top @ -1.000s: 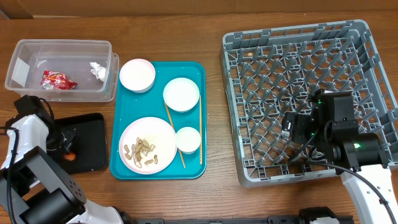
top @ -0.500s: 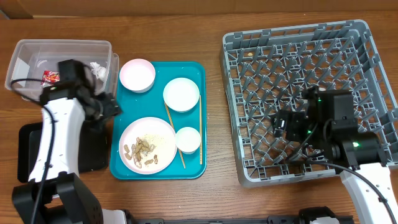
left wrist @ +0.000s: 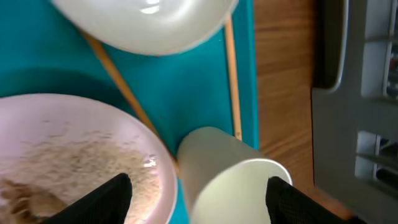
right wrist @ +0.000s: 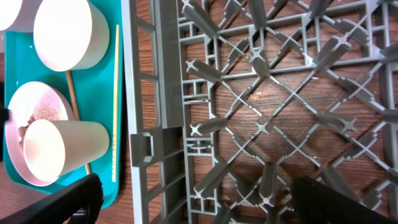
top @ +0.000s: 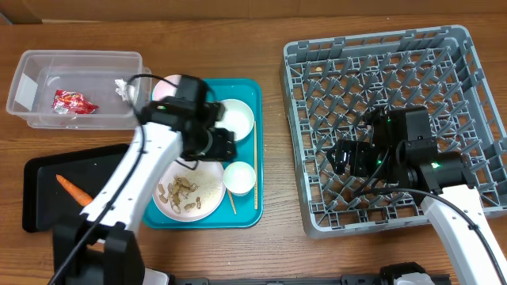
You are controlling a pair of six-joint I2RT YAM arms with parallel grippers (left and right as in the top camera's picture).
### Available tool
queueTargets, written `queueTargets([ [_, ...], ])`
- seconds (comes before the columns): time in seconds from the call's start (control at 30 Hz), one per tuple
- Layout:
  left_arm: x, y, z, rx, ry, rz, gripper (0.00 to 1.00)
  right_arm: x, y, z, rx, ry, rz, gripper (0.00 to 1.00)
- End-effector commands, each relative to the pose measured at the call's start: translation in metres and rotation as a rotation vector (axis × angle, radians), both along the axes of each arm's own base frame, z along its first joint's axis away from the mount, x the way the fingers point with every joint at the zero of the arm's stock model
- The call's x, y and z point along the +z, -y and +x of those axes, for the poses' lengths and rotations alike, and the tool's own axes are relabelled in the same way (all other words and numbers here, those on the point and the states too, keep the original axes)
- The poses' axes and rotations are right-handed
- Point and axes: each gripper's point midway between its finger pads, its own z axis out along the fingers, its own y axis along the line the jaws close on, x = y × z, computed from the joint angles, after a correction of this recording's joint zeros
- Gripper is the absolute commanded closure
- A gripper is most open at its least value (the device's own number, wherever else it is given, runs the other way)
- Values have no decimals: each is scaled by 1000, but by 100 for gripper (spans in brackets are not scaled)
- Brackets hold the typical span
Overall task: Sort waste into correct bins and load items into the dishwasher
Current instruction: 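Grasp the white cup with the left gripper and lift it, then hand the white cup from the left gripper to the right gripper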
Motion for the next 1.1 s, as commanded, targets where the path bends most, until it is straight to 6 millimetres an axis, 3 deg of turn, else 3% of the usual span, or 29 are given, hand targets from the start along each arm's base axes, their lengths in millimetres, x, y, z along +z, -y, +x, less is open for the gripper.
queueTargets([
  [0.0,-17,12,-9,-58,-54,41,31,10,1,6,-4,35,-9,0],
  [0.03,-19,13,-11,-64,-63,44,31,10,1,6,-4,35,-10,0],
  [0.17,-37,12,-20,-83,-129,95,52,10,1,6,-4,34,-10,0],
  [0.2,-38,12,-20,-83,-133,100,53,10,1,6,-4,34,-10,0],
  [0.27,-39,10,-19,-81,-129,111,69,10,1,6,-4,34,-10,0],
  [0.33,-38,6,-15,-75,-113,129,94,10,1,6,-4,34,-10,0],
  [0.37,-36,7,-11,-71,-102,125,96,10,1,6,-4,34,-10,0],
  [0.47,-19,10,4,-58,-62,98,96,10,1,6,-4,33,-10,0],
  [0.57,13,27,22,-61,-17,-37,96,12,5,8,-17,47,-26,0],
  [0.63,56,58,33,-137,26,-305,96,20,21,18,-73,81,-66,0],
  [0.73,103,87,40,-205,70,-630,96,40,29,35,-111,149,12,0],
  [0.77,116,94,40,-236,83,-716,96,46,25,38,-89,173,71,0],
  [0.83,144,109,34,-314,91,-904,96,90,-18,30,246,317,398,0],
  [0.93,144,112,34,-289,49,-919,96,127,-47,6,495,417,654,0],
  [0.97,145,116,32,-294,29,-943,96,132,-53,2,542,429,704,0],
  [1.07,153,129,25,-337,-11,-1023,96,123,-57,7,544,405,691,0],
])
